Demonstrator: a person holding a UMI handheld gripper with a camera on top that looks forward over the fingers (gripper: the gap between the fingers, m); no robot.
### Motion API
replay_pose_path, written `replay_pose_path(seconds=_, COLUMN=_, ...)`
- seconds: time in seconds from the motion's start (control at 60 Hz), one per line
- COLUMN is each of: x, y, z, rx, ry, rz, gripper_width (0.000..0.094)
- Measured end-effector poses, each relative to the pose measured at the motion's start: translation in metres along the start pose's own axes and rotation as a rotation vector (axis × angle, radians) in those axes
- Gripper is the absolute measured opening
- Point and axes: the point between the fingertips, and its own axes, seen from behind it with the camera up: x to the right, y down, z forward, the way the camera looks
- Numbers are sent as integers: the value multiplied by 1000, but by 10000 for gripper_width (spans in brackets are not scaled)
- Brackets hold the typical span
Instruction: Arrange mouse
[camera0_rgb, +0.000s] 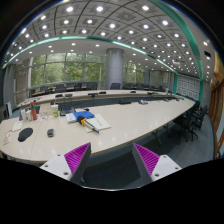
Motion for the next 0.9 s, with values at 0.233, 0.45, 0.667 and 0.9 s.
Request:
replay_pose_path(seconds=0.233, x=-20, y=31, z=17, rx=-54, ry=-8, rz=-32, gripper_width=858)
replay_pose_path(seconds=0.45, x=-86, y=66, z=31, rx=-95, ry=-84, rz=-86, gripper_width=856)
replay_pose_path(seconds=0.667, x=-195, y=91, z=53, rx=-96, ry=-198, rz=-128, gripper_width=855)
replay_pose_path(seconds=0.9, x=-314, y=106, z=103, rx=-133, ry=-314, rz=-148, gripper_width=854)
